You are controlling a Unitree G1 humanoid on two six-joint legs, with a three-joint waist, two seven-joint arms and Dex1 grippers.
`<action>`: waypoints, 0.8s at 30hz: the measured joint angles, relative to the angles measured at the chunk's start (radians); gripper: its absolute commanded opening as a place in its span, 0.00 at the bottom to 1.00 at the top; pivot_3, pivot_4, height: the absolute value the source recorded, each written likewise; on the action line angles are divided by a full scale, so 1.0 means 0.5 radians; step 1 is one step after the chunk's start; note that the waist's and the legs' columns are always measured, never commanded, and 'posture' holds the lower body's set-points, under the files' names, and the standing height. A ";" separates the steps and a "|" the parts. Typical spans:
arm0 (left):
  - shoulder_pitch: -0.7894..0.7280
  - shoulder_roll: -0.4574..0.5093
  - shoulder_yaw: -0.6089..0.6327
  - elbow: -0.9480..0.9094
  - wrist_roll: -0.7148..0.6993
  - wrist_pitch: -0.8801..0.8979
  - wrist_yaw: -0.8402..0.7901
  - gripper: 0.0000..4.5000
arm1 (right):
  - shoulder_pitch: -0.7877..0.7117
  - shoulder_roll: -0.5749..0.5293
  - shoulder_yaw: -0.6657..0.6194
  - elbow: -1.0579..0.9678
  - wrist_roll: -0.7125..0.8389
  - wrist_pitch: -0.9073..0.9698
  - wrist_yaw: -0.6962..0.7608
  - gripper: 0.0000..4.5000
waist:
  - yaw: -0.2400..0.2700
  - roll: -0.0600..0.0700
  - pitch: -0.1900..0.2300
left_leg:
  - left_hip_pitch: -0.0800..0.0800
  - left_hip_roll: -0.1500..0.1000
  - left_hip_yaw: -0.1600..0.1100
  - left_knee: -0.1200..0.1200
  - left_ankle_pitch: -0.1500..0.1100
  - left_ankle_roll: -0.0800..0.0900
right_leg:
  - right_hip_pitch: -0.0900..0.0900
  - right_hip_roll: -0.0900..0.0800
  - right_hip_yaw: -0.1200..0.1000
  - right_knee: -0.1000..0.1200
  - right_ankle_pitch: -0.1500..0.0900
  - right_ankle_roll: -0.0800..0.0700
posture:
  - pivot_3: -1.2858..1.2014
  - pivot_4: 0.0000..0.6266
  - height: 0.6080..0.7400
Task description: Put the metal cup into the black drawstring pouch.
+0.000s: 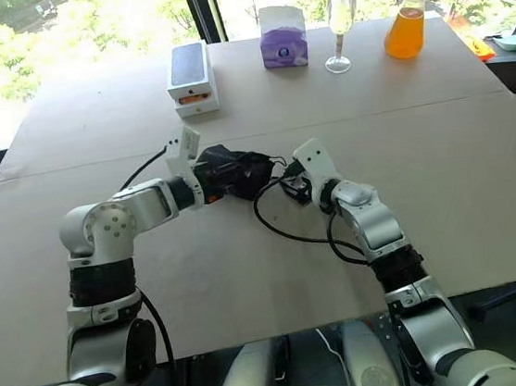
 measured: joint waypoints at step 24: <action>-0.006 0.025 0.016 0.010 0.013 -0.008 0.023 0.00 | 0.097 0.095 -0.070 -0.307 0.101 0.337 -0.178 0.72 | 0.003 0.000 0.000 | -0.001 -0.001 0.001 -0.001 0.000 0.000 | -0.002 -0.001 0.001 0.000 0.000 0.000 | 0.52 0.24 1.00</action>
